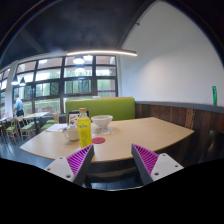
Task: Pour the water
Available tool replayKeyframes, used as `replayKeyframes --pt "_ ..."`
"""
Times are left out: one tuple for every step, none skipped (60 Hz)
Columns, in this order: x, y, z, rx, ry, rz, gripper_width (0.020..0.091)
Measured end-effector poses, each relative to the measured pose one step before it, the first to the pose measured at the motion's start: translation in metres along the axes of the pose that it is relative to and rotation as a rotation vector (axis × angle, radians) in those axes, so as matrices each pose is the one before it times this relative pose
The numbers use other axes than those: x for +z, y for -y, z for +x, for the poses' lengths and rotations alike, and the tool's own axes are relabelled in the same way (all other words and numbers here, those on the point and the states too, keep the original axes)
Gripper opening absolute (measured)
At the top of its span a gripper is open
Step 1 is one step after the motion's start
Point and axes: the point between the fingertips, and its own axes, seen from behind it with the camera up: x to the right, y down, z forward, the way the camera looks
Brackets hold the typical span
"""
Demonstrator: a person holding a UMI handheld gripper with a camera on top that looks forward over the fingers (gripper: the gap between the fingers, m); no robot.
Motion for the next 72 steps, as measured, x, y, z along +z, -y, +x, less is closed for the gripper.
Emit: replayKeyframes --pt "-0.00012 -0.00075 0.00035 0.0015 -0.00154 -0.00362 0.0822" --pt "-0.00002 -0.00034 0.00044 0.001 -0.00162 -0.00212 0.0824" --pt "-0.00005 -0.00018 0.0006 0.0007 -0.0021 -0.0014 0.0824" --pt "-0.0002 -0.0004 0.00082 0.0006 -0.0025 -0.00107 0.0824" --pt "-0.00042 -0.00058 0.00069 0.001 -0.00258 -0.00067 0.0825" --pt "-0.00054 -0.00026 0.00099 0.0014 -0.0033 0.00039 0.0827" --pt "-0.0006 -0.00019 0.00079 0.0024 -0.00348 0.00077 0.0824" --pt "-0.00049 -0.00041 0.00059 0.0019 -0.00275 0.00063 0.0828" --pt "0.00125 -0.0003 0.00038 0.002 -0.00112 0.00024 0.0828" --pt "-0.00728 -0.00232 0.00082 -0.0009 -0.00067 0.00118 0.0832" --pt "-0.00104 -0.00083 0.0 0.0003 -0.00212 0.00074 0.0832" --pt "-0.0003 -0.00078 0.00056 0.0009 -0.00294 -0.00061 0.0833" --pt "-0.00022 -0.00093 0.00036 0.0008 -0.00333 -0.00183 0.0832" --pt "0.00013 -0.00079 -0.00003 0.0005 -0.00263 -0.00186 0.0833" --pt "0.00036 -0.00061 -0.00028 -0.0004 -0.00103 -0.001 0.0833" --pt "0.00059 -0.0003 -0.00079 -0.0009 0.00039 -0.00036 0.0832" --pt "0.00836 0.00227 0.00224 -0.0015 0.0034 -0.00181 0.0834" --pt "-0.00326 -0.00291 -0.00449 -0.0022 -0.00028 0.00158 0.0833" --pt "0.00084 -0.00023 -0.00196 -0.0019 0.00273 0.00111 0.0832" --pt "0.00129 -0.00019 -0.00186 -0.0016 0.00274 0.00244 0.0832" --pt "0.00182 -0.00017 -0.00237 -0.0009 0.00244 0.0035 0.0834" --pt "0.0022 -0.0005 -0.00341 -0.0007 0.00342 0.00446 0.0834" --pt "0.0044 0.00286 -0.0014 -0.002 0.00813 0.00245 0.0834" --pt "0.00285 -0.00081 -0.00498 -0.005 0.00887 0.00449 0.0833" --pt "0.0027 -0.0039 -0.00947 -0.0083 0.00949 0.00616 0.0832" --pt "0.00353 -0.00144 -0.00585 -0.0095 0.01392 0.00461 0.0832" --pt "0.00387 -0.00181 -0.00608 -0.0106 0.01395 0.00355 0.0831" --pt "0.00427 -0.00237 -0.00606 -0.0106 0.01275 0.00139 0.083" --pt "0.00568 0.00006 -0.00167 -0.009 0.01285 -0.00181 0.0831" --pt "0.00544 -0.00267 -0.00442 -0.0083 0.00642 -0.0023 0.0831" --pt "0.00564 -0.00268 -0.00406 -0.0058 0.00402 -0.0037 0.0831" --pt "0.0008 -0.00178 -0.00667 -0.0028 0.00476 -0.0053 0.0833" --pt "0.00985 -0.00275 -0.00892 -0.0019 0.00516 -0.00525 0.0832" --pt "0.00677 -0.00226 -0.00514 -0.0003 0.00727 -0.00591 0.0832" --pt "0.00715 -0.00263 -0.00489 0.0006 0.00637 -0.00528 0.0831" --pt "0.00775 -0.00199 -0.00427 0.0016 0.00478 -0.00354 0.0827" --pt "0.00726 -0.00114 -0.00362 0.0034 0.00329 -0.0014 0.0825" --pt "0.00767 -0.00078 -0.00268 0.0038 0.00096 -0.00118 0.0825" --pt "0.00782 -0.00061 -0.00257 0.0042 -0.00078 -0.00065 0.0823" --pt "0.00821 -0.00054 -0.00216 0.0036 -0.00132 -0.00081 0.0817" --pt "0.00701 -0.00123 0.00033 0.0018 0.00003 -0.00072 0.0818" --pt "0.00787 -0.00122 -0.00404 0.0003 -0.00387 0.00159 0.0817" --pt "0.00723 0.00075 -0.00138 0.0004 -0.00273 0.0007 0.0819" --pt "0.00687 0.0013 -0.00102 0.0004 -0.00308 0.0013 0.0819" --pt "0.00695 0.00143 -0.00125 0.0012 -0.0029 0.00237 0.082" --pt "0.00711 0.00163 -0.00094 0.0015 -0.00248 0.00299 0.0817" --pt "0.008 0.00174 -0.00123 0.0007 -0.00178 0.00435 0.0817" --pt "0.00707 0.00236 -0.00139 0.0013 0.00133 0.00247 0.0817" --pt "0.00641 0.00162 -0.00149 -0.0001 -0.00007 0.00342 0.0817" --pt "0.00643 0.00149 -0.00117 0.0007 -0.00082 0.00165 0.0818" --pt "0.00624 0.00171 -0.00112 0.0015 -0.00204 0.00168 0.0816" --pt "0.00588 0.00235 -0.00077 0.0015 -0.003 0.00363 0.0818" --pt "0.00573 0.00289 -0.0009 0.0007 -0.00277 0.00602 0.0818" --pt "0.00583 0.0028 -0.00062 0.0002 -0.00328 0.00809 0.0817" --pt "0.0024 0.00486 -0.00046 0.0008 -0.00396 0.00749 0.0819" --pt "0.00558 0.00318 0.00012 0.001 -0.00371 0.00775 0.0815" --pt "0.00786 0.00181 -0.00146 0.0019 -0.00598 0.00669 0.0816" --pt "0.00572 0.00128 -0.00009 0.0051 -0.00413 0.00222 0.0795" --pt "0.00461 -0.00106 0.00208 0.0064 -0.01253 -0.00756 0.067" --pt "0.00431 -0.00145 0.00221 0.0068 -0.01378 -0.00851 0.0546" --pt "0.00404 -0.00316 -0.00025 0.0104 -0.0038 -0.01286 0.0421" --pt "0.00308 -0.00074 0.00172 0.0164 -0.01422 -0.00346 0.0409" --pt "-0.00274 0.00354 0.0048 0.0074 -0.01866 0.00978 0.0407" --pt "0.00711 -0.0002 -0.00129 -0.0015 -0.01408 0.01264 0.0406" --pt "0.00165 0.00051 -0.00028 -0.0074 -0.00596 0.00842 0.04" --pt "-0.00584 0.0018 0.00257 -0.0117 -0.00082 0.00509 0.0384" --pt "0.00578 -0.00409 -0.00429 -0.0122 -0.00331 0.00793 0.0353" --pt "0.00063 0.00002 -0.00033 -0.0087 -0.00053 0.00377 0.0351" --pt "0.00082 0.00113 -0.00057 -0.0052 -0.00169 0.00503 0.0319" --pt "0.00017 -0.00061 -0.00032 -0.003 -0.00355 -0.00199 0.0307" --pt "-0.00011 -0.00013 0.00035 -0.0014 -0.0056 -0.00036 0.0297" --pt "0.00061 -0.00011 -0.00025 -0.0038 -0.00277 0.00017 0.0263"
